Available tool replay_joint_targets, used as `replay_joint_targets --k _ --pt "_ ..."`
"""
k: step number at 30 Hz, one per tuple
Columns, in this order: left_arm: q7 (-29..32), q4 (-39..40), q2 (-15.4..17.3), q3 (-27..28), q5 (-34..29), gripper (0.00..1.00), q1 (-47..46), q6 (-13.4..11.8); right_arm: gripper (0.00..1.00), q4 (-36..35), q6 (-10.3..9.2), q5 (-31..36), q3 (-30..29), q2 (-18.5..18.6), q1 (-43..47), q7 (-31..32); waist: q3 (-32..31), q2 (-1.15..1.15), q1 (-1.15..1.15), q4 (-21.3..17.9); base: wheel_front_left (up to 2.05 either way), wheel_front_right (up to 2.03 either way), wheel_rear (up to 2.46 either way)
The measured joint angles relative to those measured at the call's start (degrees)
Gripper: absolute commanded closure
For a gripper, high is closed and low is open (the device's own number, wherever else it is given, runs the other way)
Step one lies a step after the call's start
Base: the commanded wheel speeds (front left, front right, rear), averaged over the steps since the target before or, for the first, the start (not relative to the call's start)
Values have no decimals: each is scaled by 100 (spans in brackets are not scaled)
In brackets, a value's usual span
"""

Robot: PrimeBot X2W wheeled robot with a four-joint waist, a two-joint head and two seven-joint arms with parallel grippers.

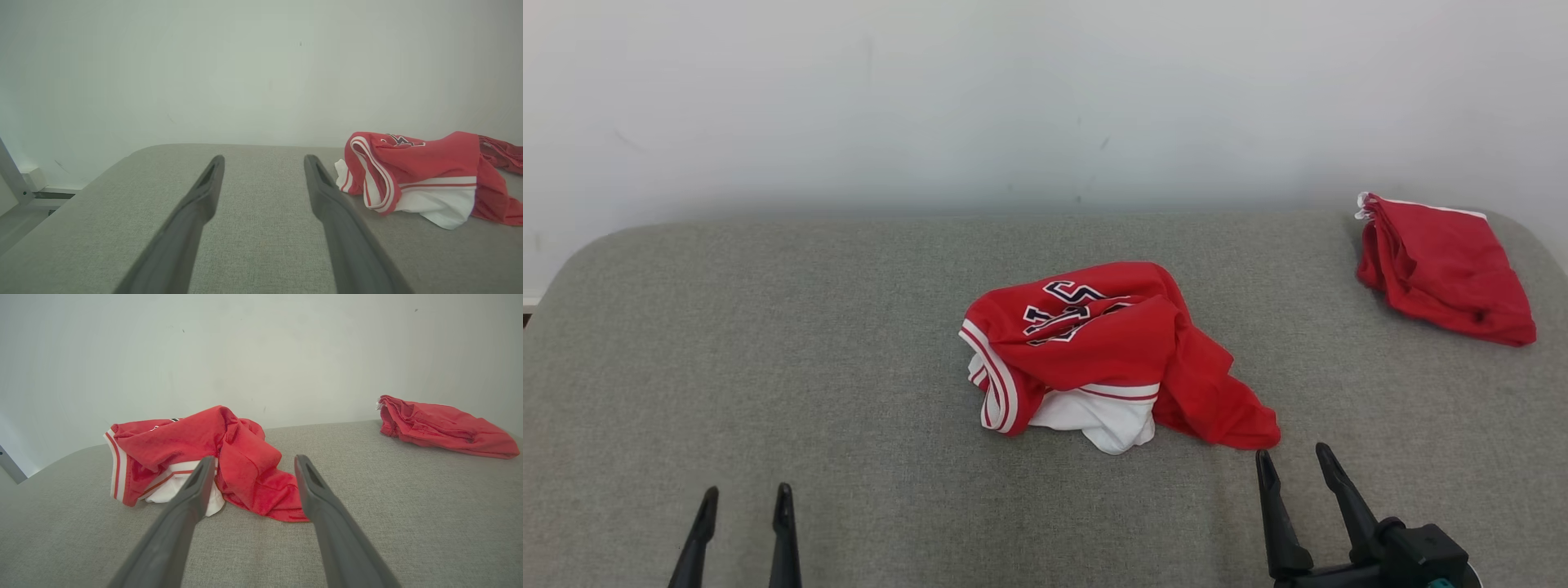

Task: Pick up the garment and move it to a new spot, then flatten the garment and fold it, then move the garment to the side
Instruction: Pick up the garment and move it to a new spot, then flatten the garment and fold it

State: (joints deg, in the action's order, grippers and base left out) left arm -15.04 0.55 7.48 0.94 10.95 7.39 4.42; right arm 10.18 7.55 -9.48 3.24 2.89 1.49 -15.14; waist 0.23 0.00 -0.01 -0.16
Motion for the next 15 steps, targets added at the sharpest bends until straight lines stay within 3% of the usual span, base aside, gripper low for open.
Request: replay_joint_targets --k 6,15 --pt "0 -177 -196 86 -115 0 86 215 0 20 0 9 12 0 49 0 9 0 1 2 0 0 0" --pt "0 -328 -319 180 -190 0 82 280 0 85 0 8 9 1 81 0 37 0 1 -9 0 0 0"
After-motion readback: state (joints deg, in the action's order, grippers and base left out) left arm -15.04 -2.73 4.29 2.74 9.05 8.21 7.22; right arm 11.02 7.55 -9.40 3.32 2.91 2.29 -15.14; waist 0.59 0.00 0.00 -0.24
